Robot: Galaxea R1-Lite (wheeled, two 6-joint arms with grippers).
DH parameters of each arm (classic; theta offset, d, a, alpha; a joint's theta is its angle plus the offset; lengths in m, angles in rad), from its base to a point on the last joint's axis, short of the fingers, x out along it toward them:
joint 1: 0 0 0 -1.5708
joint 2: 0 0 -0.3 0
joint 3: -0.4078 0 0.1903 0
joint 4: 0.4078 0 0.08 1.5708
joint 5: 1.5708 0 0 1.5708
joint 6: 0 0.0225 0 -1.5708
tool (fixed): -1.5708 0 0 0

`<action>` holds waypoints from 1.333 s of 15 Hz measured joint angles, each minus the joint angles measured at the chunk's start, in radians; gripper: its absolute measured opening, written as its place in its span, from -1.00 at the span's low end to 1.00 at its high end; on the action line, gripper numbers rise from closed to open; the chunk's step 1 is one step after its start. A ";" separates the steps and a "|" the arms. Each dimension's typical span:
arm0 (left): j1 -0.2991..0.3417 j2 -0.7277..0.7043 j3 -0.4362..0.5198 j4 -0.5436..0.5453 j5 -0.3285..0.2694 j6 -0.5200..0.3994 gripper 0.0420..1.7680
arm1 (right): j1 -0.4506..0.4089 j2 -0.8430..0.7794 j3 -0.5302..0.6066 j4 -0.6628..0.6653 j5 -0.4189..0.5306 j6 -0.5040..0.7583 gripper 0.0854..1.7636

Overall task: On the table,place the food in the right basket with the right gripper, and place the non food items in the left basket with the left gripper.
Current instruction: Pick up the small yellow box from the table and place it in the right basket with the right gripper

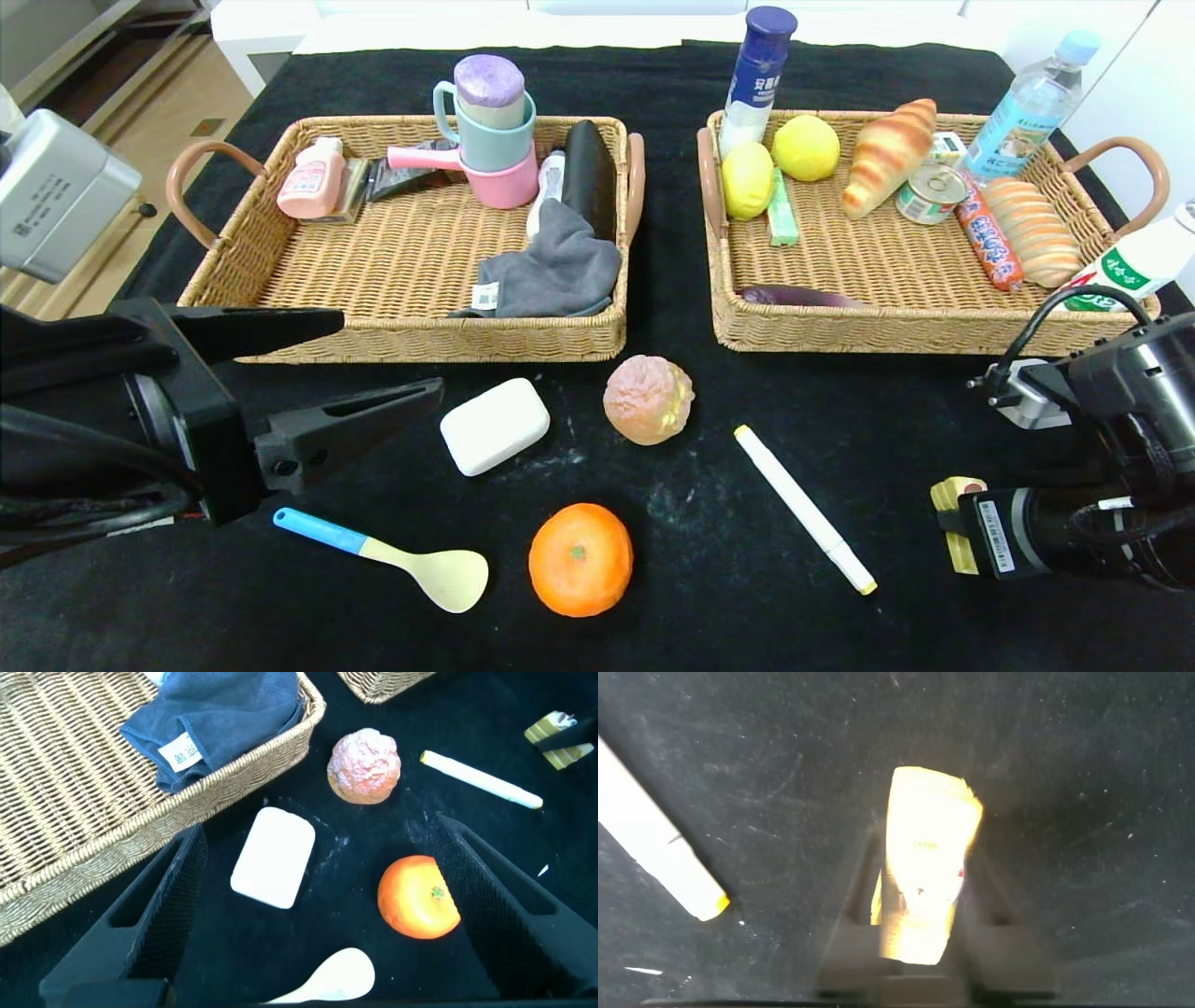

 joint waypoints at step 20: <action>0.000 -0.002 0.000 0.000 0.000 0.000 0.94 | 0.004 -0.081 -0.103 0.065 -0.024 -0.027 -0.66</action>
